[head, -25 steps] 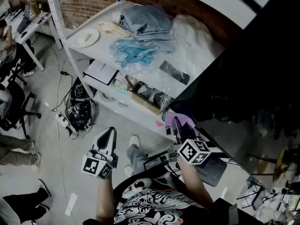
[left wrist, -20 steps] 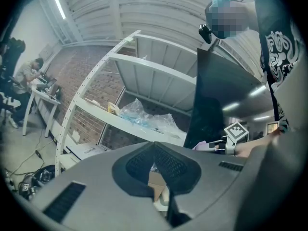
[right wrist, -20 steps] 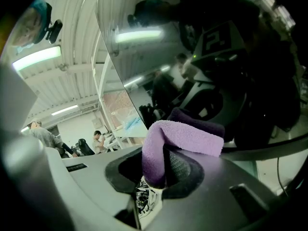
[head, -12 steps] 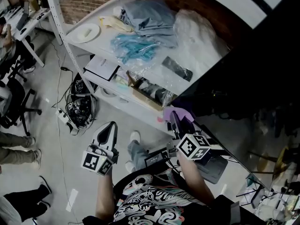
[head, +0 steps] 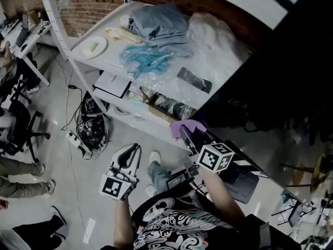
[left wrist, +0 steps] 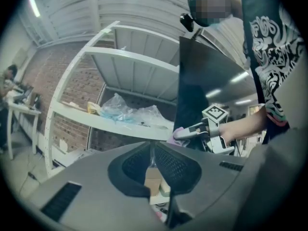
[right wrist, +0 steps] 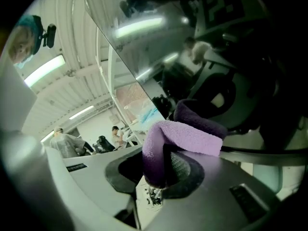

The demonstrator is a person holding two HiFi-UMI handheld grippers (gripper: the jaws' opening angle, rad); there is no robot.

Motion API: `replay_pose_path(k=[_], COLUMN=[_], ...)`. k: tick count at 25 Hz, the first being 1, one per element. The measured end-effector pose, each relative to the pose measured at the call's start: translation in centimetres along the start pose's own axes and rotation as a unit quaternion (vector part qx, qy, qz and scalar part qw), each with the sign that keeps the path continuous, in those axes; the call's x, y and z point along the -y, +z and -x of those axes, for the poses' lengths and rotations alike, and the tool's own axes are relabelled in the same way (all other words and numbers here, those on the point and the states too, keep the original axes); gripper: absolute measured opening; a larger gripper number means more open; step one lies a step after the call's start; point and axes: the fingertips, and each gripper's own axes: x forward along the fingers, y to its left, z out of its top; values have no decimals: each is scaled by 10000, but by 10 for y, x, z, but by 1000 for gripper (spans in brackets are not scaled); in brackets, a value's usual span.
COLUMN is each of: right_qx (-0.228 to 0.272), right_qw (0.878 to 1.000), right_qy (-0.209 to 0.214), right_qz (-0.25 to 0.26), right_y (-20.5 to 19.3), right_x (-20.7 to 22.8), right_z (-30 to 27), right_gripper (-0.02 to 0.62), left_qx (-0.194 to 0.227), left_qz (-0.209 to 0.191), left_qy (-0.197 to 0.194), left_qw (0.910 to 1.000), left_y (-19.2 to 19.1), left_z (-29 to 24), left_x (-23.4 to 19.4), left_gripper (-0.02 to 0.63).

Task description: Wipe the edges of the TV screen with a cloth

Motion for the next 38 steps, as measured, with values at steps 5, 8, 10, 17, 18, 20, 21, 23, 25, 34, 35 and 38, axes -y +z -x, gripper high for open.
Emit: replay_pose_path(k=[5,8,10,17,18,20,21,23,25,34,35,38], right_qx=[-584,-964,-1212,-1590,-1593,-1519,-1412,-1073,-601,556,650,1027], right_qw=[9895,9725,9606,9198,9155,9131,9174,9380,9615,9520,9498,9473], right_qy=[1321,2118,2492,3586,3692,3774,3700,3193,2224,-361,-472,-884], right_qz=[80,136,234,55,120,284,407,821,1501,2990,3022,2901], right_y=[-21,-35,-45,-66,-66,-64,-62,-55,-45,-24,-20,-10], right_x=[-62,-95,-111,-148,-151,-153,-150,-134,-107,-43,-40,-29], right_z=[-4,4,12,59,68,84,93,108,122,191,199,230], right_gripper=[101,101,101,103,103,102,101,74,41,32,32,31], left_qx=[-368,-771,-800,-1153,-1123,-1045,-1000,-870,-680,-271,-177,-55], left_qz=[-1688,-2281,-2370,-2640,-2665,-2640,-2609,-2676,-2686,-2787,-2543,-1673], left_qy=[-1062,-1314,-1246,-1397,-1363,-1172,-1027,-794,-686,-915,-844,-562], left_qw=[9792,9616,9602,9474,9475,9517,9547,9563,9584,9556,9633,9843], left_y=[5,-5,-7,-10,-7,0,3,11,20,31,33,37], left_z=[-16,-19,-19,7,12,22,28,39,47,38,33,21], left_x=[53,73,77,95,97,97,94,88,87,135,138,143], left_gripper=[259,306,313,119,107,99,97,95,95,95,95,95])
